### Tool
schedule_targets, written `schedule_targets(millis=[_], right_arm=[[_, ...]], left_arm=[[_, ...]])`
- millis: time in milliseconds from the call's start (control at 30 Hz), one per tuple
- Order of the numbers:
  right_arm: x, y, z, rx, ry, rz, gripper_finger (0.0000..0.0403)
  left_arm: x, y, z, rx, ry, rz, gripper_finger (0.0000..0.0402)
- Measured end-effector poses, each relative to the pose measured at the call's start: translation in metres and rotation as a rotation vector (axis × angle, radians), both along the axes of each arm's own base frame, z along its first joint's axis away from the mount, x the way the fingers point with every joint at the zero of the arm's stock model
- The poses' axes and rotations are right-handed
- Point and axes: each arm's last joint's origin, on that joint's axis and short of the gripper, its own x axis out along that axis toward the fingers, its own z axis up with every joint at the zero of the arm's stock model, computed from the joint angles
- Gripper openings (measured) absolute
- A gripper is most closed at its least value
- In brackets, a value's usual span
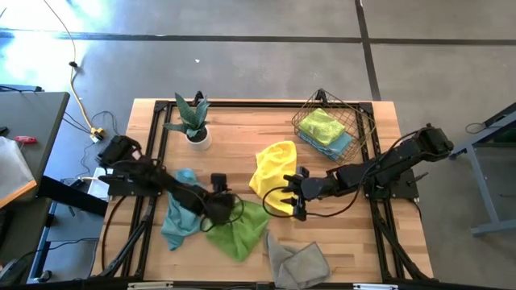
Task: Fold microfiber towels
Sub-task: Fold the yellow towel
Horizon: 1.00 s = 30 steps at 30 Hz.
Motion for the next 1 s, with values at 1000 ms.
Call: schedule_targets(millis=[1000], right_arm=[[-0.003, 0.01, -0.02, 0.236, 0.177, -0.036, 0.0158]], left_arm=[[0.009, -0.054, 0.0, -0.575, -0.102, -0.005, 0.0197]])
